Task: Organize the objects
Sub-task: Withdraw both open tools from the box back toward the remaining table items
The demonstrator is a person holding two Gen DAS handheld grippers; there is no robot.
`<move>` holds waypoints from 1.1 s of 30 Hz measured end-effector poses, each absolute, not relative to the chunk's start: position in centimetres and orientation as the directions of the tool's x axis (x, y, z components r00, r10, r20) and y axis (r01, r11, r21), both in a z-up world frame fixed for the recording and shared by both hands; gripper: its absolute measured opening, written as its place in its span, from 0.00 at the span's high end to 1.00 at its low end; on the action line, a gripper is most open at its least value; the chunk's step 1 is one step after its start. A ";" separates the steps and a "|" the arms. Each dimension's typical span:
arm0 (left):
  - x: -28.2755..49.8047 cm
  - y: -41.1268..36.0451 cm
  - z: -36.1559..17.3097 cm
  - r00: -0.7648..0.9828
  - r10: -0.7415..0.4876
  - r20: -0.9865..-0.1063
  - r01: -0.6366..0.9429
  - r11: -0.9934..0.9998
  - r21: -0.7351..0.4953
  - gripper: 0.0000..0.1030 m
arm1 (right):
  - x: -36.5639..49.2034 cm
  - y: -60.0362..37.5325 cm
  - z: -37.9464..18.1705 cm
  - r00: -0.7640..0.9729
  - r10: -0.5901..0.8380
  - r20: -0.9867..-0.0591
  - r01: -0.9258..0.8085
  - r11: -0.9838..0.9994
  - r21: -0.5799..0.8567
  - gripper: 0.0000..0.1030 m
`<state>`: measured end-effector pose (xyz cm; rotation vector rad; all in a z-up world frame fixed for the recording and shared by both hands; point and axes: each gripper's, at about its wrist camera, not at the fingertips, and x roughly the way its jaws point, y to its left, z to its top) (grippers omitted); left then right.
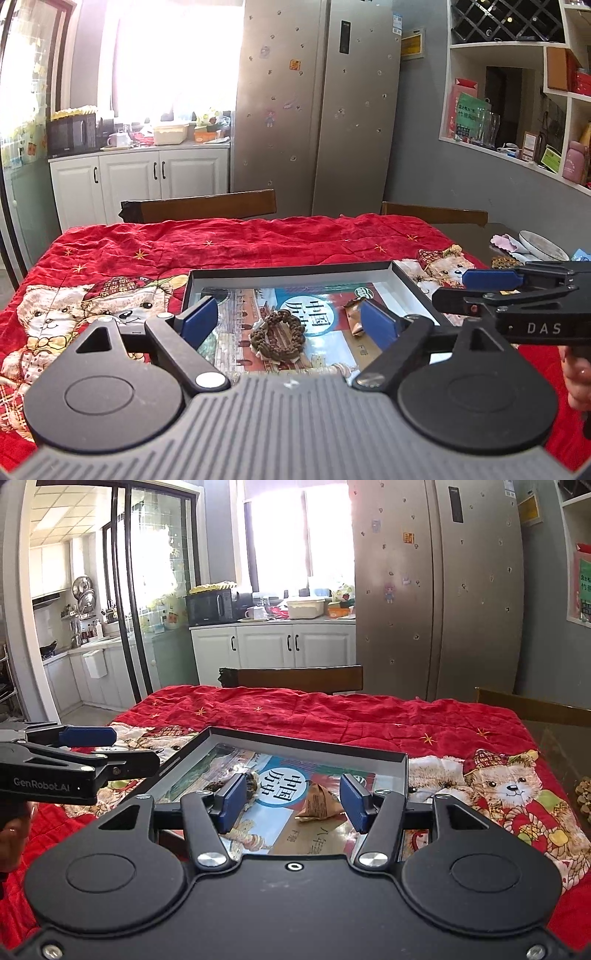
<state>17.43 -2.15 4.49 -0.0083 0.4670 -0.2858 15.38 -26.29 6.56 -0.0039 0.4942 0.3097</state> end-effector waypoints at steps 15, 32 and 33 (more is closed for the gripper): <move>14.2 -1.9 5.3 0.861 -0.285 -0.421 0.291 0.955 -0.051 0.06 | 11.9 -26.9 6.7 0.832 0.291 -0.473 -0.302 0.952 0.054 0.42; 9.8 -1.0 4.9 0.852 -0.313 -0.420 0.330 0.943 -0.033 0.01 | 7.2 -25.5 5.6 0.818 0.302 -0.489 -0.347 0.938 0.000 0.33; 9.5 -1.0 4.8 0.850 -0.316 -0.422 0.334 0.942 -0.033 0.01 | 6.9 -25.4 5.6 0.817 0.305 -0.489 -0.350 0.937 0.000 0.33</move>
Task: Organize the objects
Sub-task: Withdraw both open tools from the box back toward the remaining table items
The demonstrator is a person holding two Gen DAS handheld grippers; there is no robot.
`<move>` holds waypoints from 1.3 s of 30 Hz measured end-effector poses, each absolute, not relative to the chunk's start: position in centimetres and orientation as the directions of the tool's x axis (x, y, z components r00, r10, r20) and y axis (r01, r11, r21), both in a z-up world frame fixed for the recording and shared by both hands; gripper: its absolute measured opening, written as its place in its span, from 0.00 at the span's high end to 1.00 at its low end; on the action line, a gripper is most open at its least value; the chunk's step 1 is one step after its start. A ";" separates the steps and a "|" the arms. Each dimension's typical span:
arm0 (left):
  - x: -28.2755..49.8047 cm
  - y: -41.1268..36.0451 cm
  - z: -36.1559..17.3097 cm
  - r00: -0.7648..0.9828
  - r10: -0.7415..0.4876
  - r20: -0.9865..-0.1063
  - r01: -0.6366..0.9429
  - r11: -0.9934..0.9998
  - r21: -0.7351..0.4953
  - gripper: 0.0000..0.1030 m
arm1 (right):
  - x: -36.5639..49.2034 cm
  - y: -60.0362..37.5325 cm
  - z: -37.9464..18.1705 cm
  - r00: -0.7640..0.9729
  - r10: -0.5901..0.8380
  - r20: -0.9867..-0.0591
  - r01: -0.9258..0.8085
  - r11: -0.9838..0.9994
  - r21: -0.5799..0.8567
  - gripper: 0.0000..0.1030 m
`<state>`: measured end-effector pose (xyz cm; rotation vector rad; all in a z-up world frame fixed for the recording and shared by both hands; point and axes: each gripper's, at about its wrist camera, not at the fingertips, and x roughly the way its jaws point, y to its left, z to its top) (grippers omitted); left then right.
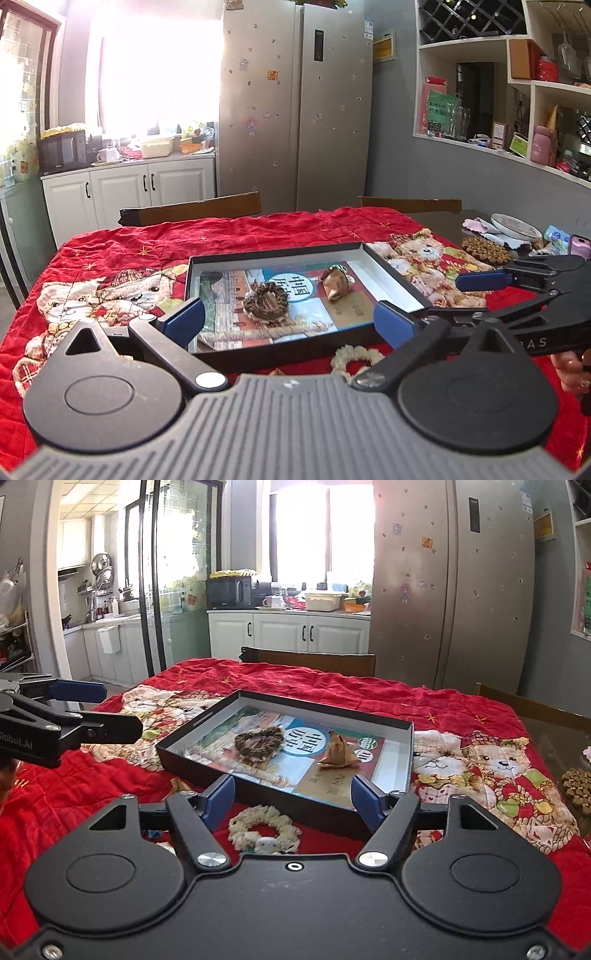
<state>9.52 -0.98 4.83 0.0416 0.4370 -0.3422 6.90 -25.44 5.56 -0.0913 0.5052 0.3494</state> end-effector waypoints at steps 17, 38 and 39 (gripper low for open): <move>6.1 -0.1 3.5 0.827 -0.357 -0.434 0.377 0.925 -0.044 0.00 | 3.2 -24.3 4.6 0.806 0.341 -0.484 -0.385 0.923 0.008 0.30; 4.5 0.7 0.9 0.788 -0.381 -0.483 0.397 0.915 -0.074 0.00 | -0.3 -24.0 3.3 0.816 0.359 -0.453 -0.397 0.918 0.011 0.27; 4.5 0.7 0.8 0.788 -0.380 -0.485 0.396 0.915 -0.073 0.00 | -0.5 -23.9 3.1 0.820 0.354 -0.450 -0.397 0.918 0.000 0.27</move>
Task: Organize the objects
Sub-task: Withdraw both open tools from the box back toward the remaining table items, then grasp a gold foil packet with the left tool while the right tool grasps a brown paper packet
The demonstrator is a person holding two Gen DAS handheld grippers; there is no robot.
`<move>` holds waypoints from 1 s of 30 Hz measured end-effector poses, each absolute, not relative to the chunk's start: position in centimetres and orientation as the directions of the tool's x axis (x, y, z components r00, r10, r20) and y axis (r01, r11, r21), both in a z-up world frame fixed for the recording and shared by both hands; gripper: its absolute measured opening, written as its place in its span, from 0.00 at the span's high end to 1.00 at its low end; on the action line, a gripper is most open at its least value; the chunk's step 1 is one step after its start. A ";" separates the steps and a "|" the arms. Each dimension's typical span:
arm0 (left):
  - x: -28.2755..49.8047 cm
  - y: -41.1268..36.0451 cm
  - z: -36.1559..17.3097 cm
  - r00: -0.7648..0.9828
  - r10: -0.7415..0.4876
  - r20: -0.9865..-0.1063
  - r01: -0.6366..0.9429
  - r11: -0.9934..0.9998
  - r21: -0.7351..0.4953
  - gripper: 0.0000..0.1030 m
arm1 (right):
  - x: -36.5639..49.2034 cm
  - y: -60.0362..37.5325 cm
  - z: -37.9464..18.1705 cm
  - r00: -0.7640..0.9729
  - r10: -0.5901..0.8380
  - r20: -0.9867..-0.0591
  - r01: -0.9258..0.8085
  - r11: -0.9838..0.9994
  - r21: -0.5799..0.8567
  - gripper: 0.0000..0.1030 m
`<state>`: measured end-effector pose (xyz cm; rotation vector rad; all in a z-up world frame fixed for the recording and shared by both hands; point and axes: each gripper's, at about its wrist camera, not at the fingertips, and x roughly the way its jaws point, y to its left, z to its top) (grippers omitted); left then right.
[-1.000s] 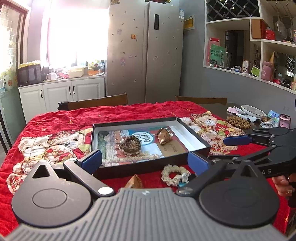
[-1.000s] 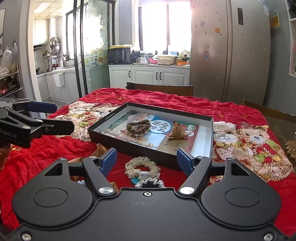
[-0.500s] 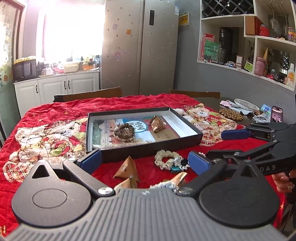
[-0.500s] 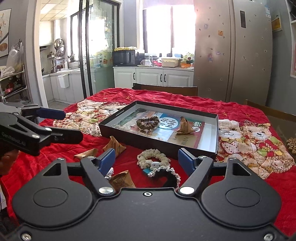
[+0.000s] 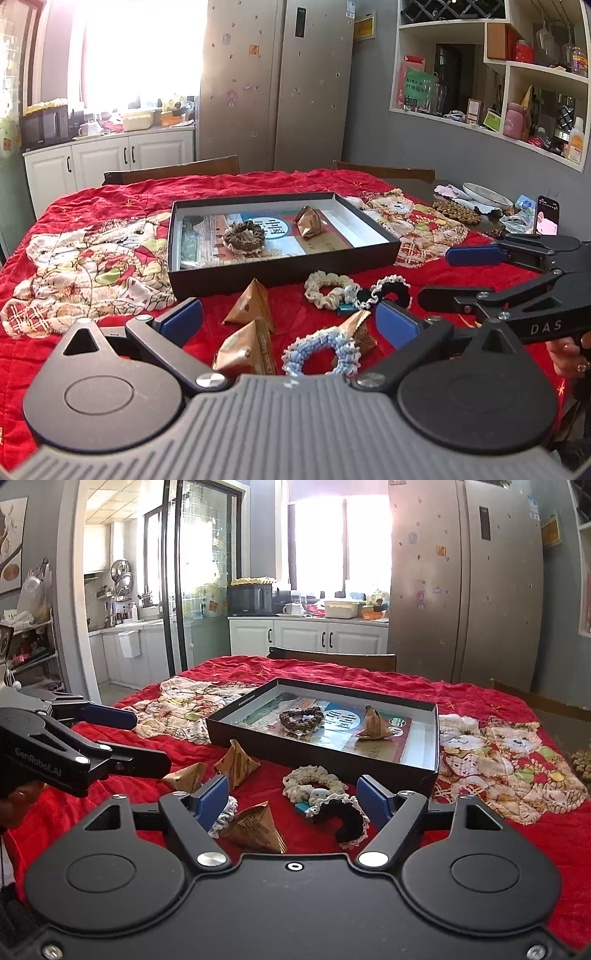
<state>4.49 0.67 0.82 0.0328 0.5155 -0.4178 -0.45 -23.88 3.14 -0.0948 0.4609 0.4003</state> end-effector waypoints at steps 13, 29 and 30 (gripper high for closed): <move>4.6 0.8 -1.3 0.775 -0.353 -0.524 0.390 0.920 -0.042 0.00 | -1.1 -23.1 1.3 0.804 0.390 -0.449 -0.442 0.897 -0.012 0.29; 8.2 3.0 -4.6 0.778 -0.298 -0.553 0.306 0.949 -0.080 0.05 | 2.0 -21.6 -2.8 0.739 0.408 -0.536 -0.459 0.887 0.044 0.40; 8.3 2.9 -4.7 0.775 -0.301 -0.556 0.309 0.948 -0.082 0.05 | 2.2 -21.6 -2.9 0.735 0.410 -0.540 -0.461 0.886 0.045 0.40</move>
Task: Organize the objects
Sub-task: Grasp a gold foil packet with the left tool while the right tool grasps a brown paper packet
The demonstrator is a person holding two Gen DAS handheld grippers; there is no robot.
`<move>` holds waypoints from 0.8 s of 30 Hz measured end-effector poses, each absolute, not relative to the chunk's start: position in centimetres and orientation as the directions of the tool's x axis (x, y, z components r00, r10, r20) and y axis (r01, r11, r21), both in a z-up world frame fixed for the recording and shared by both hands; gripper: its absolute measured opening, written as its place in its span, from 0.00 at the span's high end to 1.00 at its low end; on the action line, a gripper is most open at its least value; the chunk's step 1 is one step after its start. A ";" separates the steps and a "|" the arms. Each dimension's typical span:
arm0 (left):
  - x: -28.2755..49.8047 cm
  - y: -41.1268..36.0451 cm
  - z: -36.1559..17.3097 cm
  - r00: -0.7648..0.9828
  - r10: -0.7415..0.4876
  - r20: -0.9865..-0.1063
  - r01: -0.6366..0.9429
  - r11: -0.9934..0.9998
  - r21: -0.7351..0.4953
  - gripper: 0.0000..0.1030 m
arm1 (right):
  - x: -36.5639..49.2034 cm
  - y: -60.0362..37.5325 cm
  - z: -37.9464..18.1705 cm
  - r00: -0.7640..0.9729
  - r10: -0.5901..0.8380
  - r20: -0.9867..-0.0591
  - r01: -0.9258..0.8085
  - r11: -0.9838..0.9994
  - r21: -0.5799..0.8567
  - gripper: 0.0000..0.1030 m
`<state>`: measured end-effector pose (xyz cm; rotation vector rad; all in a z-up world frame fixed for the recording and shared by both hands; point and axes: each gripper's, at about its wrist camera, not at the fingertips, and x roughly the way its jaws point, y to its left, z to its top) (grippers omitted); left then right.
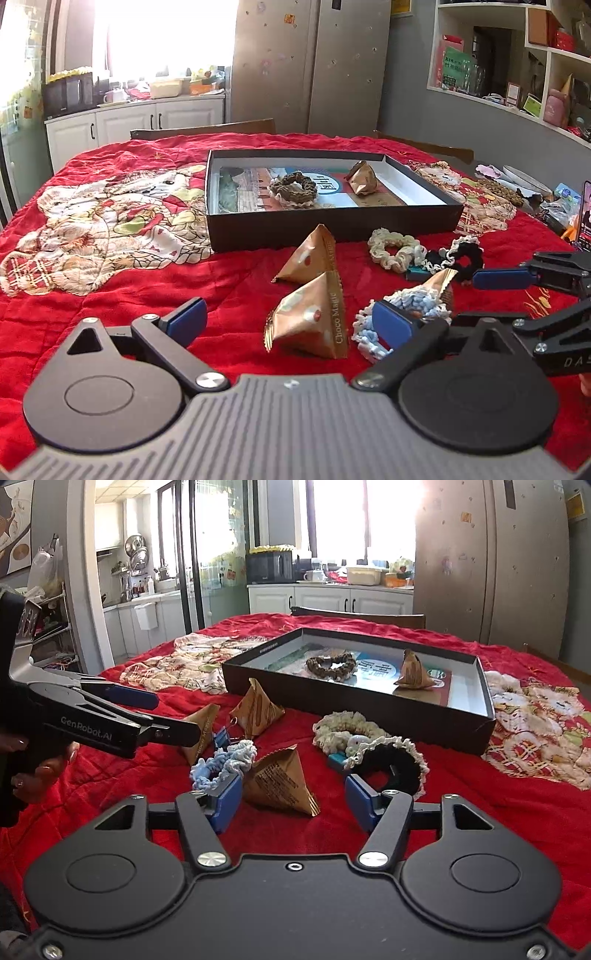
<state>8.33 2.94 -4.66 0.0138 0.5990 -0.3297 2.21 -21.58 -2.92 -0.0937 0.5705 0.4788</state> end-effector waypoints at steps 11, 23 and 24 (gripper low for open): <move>9.3 2.6 -5.7 0.754 -0.318 -0.575 0.320 0.942 -0.101 0.16 | 4.3 -20.6 -4.1 0.703 0.429 -0.567 -0.466 0.880 0.089 0.40; 9.5 2.8 -6.0 0.737 -0.332 -0.589 0.322 0.938 -0.126 0.35 | 5.0 -20.0 -4.6 0.684 0.442 -0.581 -0.477 0.873 0.103 0.51; 9.5 2.8 -6.1 0.736 -0.333 -0.590 0.323 0.938 -0.127 0.37 | 5.0 -20.0 -4.6 0.683 0.442 -0.581 -0.477 0.873 0.104 0.52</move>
